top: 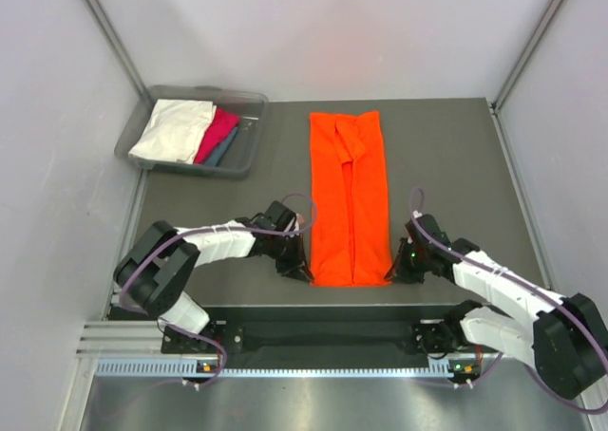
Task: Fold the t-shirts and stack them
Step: Fold the tshirt
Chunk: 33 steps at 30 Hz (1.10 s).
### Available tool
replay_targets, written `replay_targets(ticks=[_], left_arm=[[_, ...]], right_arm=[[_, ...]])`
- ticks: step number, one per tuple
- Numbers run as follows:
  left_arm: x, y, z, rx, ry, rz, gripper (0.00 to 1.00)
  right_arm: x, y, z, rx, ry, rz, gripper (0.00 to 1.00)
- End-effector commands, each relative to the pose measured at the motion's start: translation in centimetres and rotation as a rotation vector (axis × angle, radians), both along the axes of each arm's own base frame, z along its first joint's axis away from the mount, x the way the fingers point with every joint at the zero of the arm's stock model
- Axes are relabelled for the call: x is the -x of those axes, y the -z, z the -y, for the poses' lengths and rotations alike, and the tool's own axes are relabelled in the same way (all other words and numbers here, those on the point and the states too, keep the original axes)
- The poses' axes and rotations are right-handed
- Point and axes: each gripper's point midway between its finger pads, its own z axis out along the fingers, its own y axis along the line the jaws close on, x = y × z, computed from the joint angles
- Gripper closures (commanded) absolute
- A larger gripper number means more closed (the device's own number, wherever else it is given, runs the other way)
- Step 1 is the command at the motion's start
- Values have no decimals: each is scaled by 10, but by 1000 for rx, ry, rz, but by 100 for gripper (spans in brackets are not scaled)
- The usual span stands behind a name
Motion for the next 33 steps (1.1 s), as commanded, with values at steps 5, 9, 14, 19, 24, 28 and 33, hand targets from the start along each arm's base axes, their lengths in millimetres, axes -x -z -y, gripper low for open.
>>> replay_targets(ticks=[5,9,14,19,24,28,33], left_arm=[[-65,-46,7,-5,-76,127,100],[-120,-55,18,23,-116,133,100],[-193,-58,29,55,-174,133,100],[-248,-53,21,66,-238,137,100],[-278,-54,13,99,-285,138,100],[-295,-49,13,134,-305,134,100],[-312,-49,22,188,-307,139,100]], right_arm=[[-64,-55,17,29,6,100,100],[-114,-69,24,21,-2,106,100],[-181,-87,16,3,-64,145,100],[-228,-87,8,-45,-80,134,100],[-261,-92,9,-77,-79,146,100],[-278,-86,17,-93,-77,128,100],[-296,-83,19,-110,-77,128,100]])
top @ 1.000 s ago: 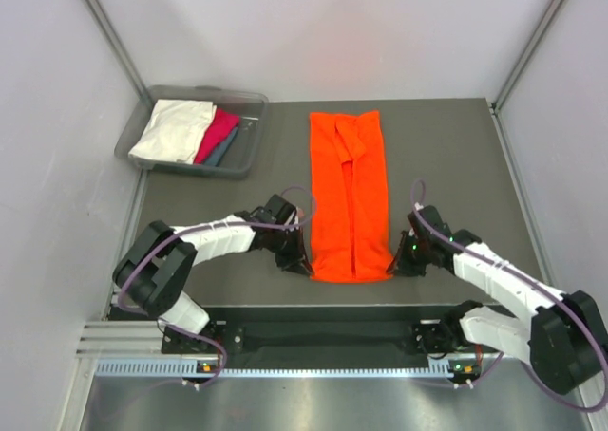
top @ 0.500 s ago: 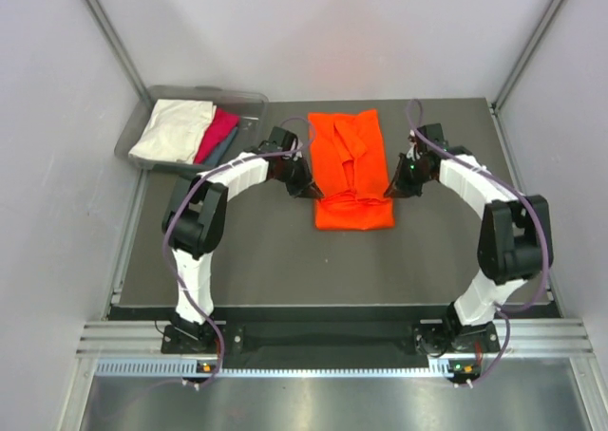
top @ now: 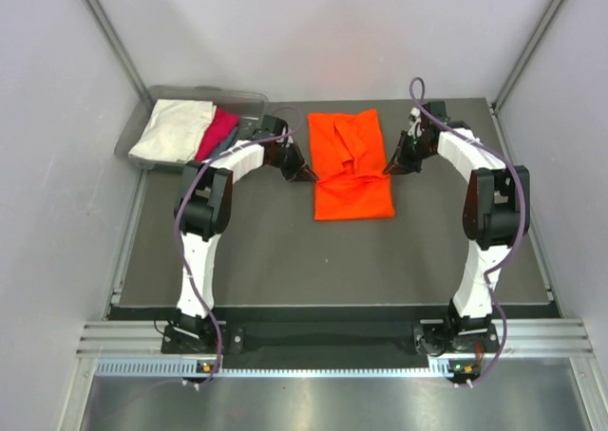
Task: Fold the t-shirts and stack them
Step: Fold the tshirt
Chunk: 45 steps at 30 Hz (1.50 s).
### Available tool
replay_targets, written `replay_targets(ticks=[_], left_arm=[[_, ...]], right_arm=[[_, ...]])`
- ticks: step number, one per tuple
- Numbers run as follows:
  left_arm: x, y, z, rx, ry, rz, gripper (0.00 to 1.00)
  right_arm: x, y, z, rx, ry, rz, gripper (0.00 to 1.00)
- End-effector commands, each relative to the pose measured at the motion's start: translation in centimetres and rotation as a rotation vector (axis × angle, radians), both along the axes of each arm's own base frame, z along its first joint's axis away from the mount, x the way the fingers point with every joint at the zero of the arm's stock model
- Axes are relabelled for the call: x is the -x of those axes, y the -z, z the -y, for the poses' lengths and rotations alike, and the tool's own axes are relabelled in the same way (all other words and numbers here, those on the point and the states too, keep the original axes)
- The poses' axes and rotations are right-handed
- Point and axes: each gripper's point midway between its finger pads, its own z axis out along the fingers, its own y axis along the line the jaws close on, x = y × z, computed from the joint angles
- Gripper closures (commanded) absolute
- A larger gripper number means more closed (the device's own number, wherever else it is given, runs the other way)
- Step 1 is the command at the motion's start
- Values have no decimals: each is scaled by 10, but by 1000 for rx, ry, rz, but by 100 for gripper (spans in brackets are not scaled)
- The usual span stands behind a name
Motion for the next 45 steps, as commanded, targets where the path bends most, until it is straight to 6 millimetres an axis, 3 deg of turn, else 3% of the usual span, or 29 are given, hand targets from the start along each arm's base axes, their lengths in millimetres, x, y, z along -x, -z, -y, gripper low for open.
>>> replay_targets(ticks=[1,20,27,31,33,35,37,39,41,42,43,44,45], left_arm=[[-20,-16,11,74,8,54,100],[-45,-12,-1,58,-66,58,100],[-55,0,0,72,-92,29,99],[-59,5,-1,60,-85,26,90],[-62,0,-7,12,-74,59,82],[-67,-13,-14,-37,-75,107,69],[-70,-38,-19,-67,-64,172,59],[-71,-72,-20,-80,-37,252,56],[-61,-88,-24,-101,-14,264,54],[-56,-108,-27,-110,5,312,54],[-50,-115,-29,-113,17,321,54],[-37,-108,-31,-123,32,298,54],[-26,-127,-31,-115,53,341,54]], right_arm=[[-16,-11,4,-14,-20,31,100],[-47,-2,-1,-69,-28,19,98],[-61,9,-3,-86,-28,8,96],[-67,18,-1,-81,-31,3,92],[-73,19,2,-66,-32,12,83],[-79,24,8,-51,-29,8,73],[-91,7,20,-19,-12,33,65],[-105,-15,36,45,19,90,56],[-102,-26,53,112,46,98,46],[-95,-40,56,135,48,113,43],[-89,-44,54,154,34,118,42],[-75,-50,54,172,28,114,40],[-66,-52,49,177,13,114,39]])
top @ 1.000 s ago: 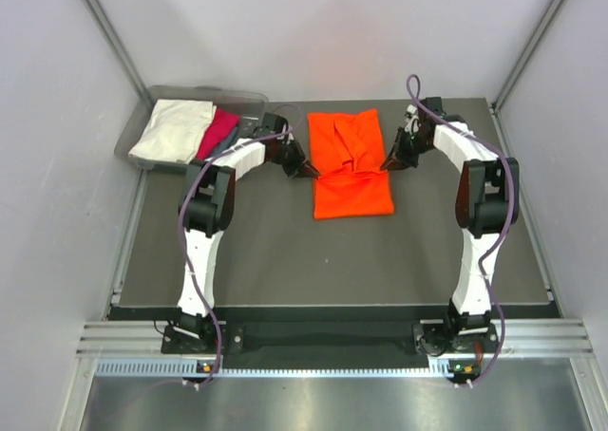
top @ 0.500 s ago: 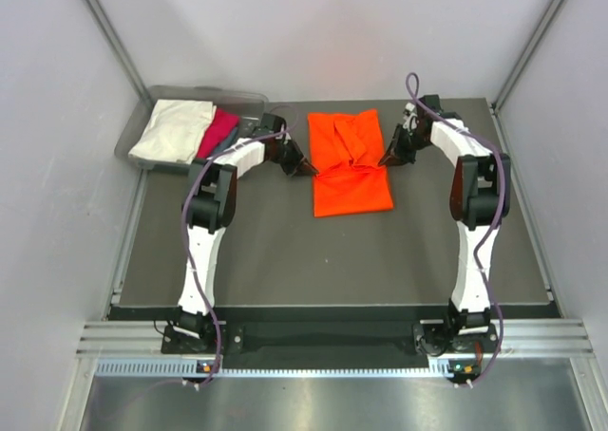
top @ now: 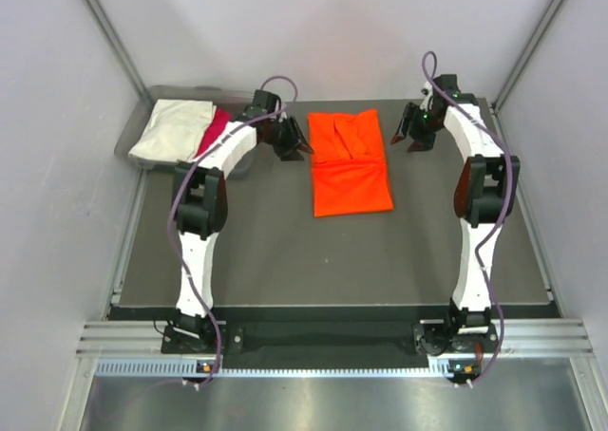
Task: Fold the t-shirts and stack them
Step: Fold the tshirt
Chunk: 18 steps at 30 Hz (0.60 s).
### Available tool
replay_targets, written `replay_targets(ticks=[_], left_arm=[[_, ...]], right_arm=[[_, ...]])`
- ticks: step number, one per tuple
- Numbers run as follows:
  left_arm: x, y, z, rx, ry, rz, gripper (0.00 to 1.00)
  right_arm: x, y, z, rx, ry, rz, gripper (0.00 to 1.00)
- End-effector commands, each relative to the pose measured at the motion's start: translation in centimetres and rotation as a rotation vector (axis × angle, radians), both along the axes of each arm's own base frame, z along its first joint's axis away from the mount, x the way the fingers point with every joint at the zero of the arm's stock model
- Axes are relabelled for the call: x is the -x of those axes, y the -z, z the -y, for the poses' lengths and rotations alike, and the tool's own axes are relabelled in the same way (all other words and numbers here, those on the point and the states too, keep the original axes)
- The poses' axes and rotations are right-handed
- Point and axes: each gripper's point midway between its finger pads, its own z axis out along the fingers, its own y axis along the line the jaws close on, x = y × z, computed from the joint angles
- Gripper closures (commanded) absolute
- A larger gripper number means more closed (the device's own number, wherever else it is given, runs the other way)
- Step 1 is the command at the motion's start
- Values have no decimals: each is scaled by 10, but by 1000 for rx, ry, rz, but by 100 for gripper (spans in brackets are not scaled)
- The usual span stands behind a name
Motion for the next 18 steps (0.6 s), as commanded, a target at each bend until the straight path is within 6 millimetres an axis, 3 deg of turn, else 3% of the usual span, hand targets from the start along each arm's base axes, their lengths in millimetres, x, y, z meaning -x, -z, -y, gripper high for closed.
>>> replay_targets(ticks=[1,2,3,4,5,6,7,8,10,11,12,17,18], left_arm=[[33,-81,-8,-15,82,171,55],[50,-65,-5,-16,109,139,56],[60,-74,-3,-8,121,160,58],[69,-71,0,-5,136,157,60],[87,-55,8,-3,167,120,61],[91,-54,13,6,176,133,66],[97,-49,18,9,184,122,69],[109,-41,31,19,217,106,73],[112,-26,47,32,233,80,79],[113,-25,58,34,250,79,80],[111,-9,61,22,254,48,80],[96,31,55,-78,261,0,84],[97,46,53,-97,270,-25,85]], right_arm=[[35,-46,-6,91,-53,53,39],[41,-48,-13,96,-68,65,38],[59,-47,-19,99,-84,53,38],[69,-47,-36,95,-115,61,38],[83,-46,-42,91,-124,73,38],[88,-45,-48,81,-129,82,39],[96,-44,-62,60,-135,84,42],[111,-34,-69,34,-147,57,53],[113,-27,-84,-3,-148,60,70],[119,-14,-87,-12,-150,24,83],[119,-8,-90,-17,-153,19,88],[125,32,-79,44,-159,-40,97],[130,43,-74,70,-160,-61,98]])
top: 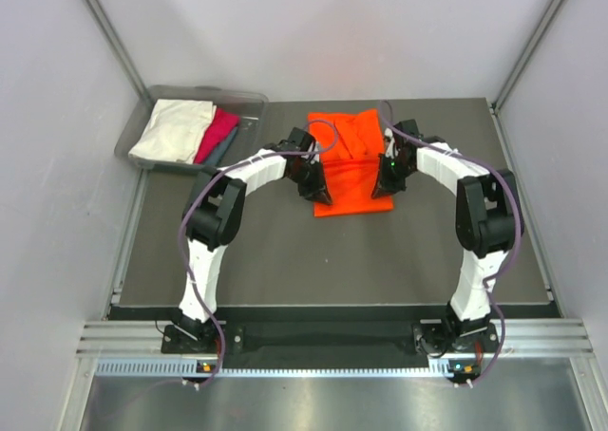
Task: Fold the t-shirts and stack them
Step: Fold the tshirt
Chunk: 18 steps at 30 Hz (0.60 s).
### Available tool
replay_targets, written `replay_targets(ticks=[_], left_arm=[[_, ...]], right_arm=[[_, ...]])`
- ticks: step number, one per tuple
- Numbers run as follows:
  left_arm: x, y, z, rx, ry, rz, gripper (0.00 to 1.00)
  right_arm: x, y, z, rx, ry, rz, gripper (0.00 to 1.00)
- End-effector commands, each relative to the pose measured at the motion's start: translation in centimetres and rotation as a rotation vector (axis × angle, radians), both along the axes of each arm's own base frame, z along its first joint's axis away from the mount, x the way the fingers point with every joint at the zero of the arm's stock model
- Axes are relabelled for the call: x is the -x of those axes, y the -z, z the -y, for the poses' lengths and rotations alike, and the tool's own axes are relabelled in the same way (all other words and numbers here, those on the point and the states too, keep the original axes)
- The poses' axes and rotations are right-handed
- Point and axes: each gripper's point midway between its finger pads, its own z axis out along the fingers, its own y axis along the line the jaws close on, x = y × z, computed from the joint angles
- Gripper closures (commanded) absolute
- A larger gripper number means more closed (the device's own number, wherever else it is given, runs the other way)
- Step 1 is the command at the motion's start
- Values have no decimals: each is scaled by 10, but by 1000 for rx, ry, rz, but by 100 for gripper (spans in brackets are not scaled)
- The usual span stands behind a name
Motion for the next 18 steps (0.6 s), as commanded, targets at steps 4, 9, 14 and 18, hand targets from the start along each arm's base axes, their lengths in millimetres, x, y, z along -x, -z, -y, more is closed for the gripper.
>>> replay_targets(ticks=[4,9,14,18], left_arm=[[-16,28,-21,-85,1,18,85],[0,25,-25,-111,37,25,85],[-26,-27,-15,-25,8,143,81],[-52,-22,-2,43,-21,109,81]], right_arm=[[0,32,40,88,36,-1,99],[8,19,60,95,55,8,99],[-13,-24,39,-19,54,96,83],[-40,-27,22,-118,84,109,75]])
